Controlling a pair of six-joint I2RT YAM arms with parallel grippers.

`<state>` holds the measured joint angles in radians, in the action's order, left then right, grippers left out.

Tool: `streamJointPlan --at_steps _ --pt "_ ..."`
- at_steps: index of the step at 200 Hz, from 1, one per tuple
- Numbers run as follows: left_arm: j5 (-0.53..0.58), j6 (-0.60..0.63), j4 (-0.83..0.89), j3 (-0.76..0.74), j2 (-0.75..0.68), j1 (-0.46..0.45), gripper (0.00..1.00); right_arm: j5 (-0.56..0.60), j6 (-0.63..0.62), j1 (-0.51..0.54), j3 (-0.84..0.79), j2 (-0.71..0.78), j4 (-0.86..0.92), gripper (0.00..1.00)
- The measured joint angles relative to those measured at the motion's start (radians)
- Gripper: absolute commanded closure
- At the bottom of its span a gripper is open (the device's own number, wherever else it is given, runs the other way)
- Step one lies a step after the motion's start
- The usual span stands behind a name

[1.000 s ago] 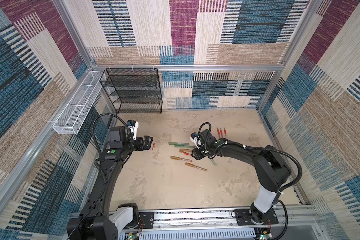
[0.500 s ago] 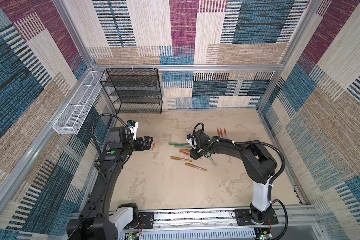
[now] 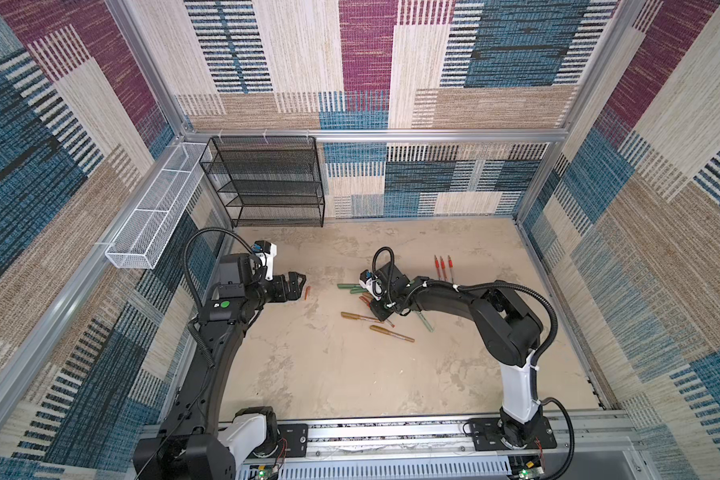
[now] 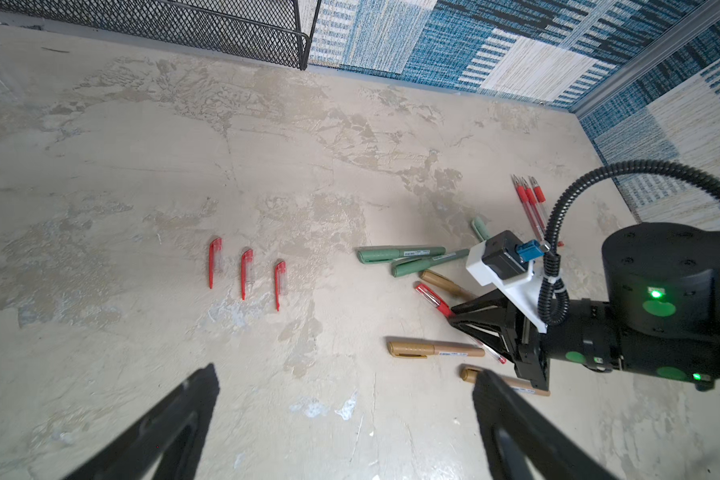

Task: Open the pen caps
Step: 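Close the right gripper on the fourth red pen and lift, then bring the pen cap toward the left gripper while the left gripper grasps the cap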

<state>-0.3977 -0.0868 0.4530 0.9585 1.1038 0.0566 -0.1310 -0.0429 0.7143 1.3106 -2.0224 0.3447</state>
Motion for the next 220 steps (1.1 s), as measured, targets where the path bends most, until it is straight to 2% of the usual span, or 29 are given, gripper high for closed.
streamJointPlan --at_steps 57,92,122,164,220 --pt "-0.032 -0.013 -0.004 -0.001 -0.003 0.000 0.00 -0.009 0.002 0.017 0.033 0.043 0.082 0.89" --pt "-0.128 -0.050 -0.045 -0.015 -0.004 0.000 0.02 -0.045 0.058 0.024 0.032 0.157 0.040 0.90" --pt "-0.220 -0.133 -0.089 -0.038 0.001 0.000 0.04 -0.079 0.148 0.058 0.005 0.234 -0.034 0.91" --pt "-0.368 -0.305 -0.211 -0.115 0.011 -0.002 0.14 -0.102 0.261 0.129 -0.008 0.284 -0.171 0.91" --pt "-0.420 -0.415 -0.296 -0.136 0.023 -0.013 0.36 -0.103 0.334 0.202 0.005 0.283 -0.264 0.92"
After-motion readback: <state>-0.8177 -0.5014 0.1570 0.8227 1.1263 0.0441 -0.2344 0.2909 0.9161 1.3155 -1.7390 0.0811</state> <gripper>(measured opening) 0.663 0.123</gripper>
